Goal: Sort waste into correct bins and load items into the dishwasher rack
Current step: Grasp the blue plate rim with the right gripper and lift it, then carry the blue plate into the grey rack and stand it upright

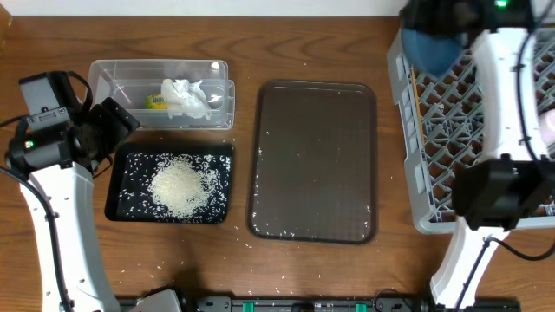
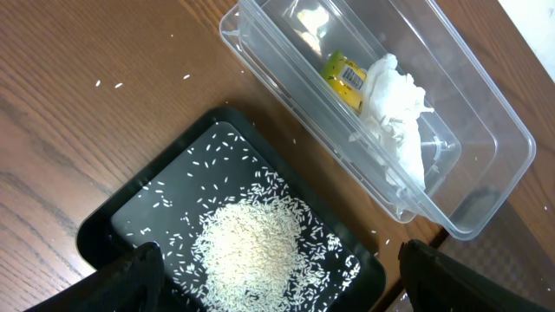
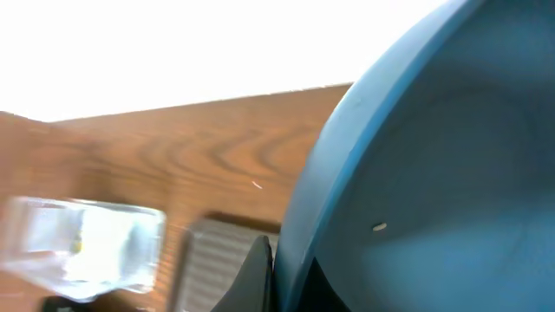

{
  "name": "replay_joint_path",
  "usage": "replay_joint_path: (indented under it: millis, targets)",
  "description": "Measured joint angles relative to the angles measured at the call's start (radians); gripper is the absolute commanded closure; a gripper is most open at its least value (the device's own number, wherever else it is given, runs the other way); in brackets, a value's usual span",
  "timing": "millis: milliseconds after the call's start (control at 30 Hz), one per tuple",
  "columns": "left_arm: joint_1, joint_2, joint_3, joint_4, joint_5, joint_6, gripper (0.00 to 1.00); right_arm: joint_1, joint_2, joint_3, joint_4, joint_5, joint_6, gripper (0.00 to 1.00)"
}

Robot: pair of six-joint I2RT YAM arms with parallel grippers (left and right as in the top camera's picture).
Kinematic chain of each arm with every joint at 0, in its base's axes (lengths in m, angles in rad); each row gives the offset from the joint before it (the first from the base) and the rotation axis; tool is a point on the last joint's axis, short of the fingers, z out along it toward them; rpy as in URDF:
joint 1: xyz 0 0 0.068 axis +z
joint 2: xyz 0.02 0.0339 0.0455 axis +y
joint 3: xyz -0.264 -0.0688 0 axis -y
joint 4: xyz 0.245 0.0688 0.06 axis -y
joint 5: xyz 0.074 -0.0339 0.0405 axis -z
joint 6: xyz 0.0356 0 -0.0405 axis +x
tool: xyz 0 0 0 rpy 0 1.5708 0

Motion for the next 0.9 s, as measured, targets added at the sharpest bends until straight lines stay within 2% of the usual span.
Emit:
replay_joint_path:
  millis: [267,633,900]
  targets:
    - [0.000,0.000,0.000,0.000,0.000,0.000,0.11,-0.087,0.000,-0.002,0.068,-0.279,-0.005,0.99]
    - [0.000,0.000,0.000,0.000,0.000,0.000,0.11,-0.105,0.018,-0.005,0.103,-0.481,-0.010,0.99]
    - [0.000,0.000,0.000,0.000,0.000,0.000,0.11,-0.106,0.110,-0.008,0.106,-0.536,0.009,0.99]
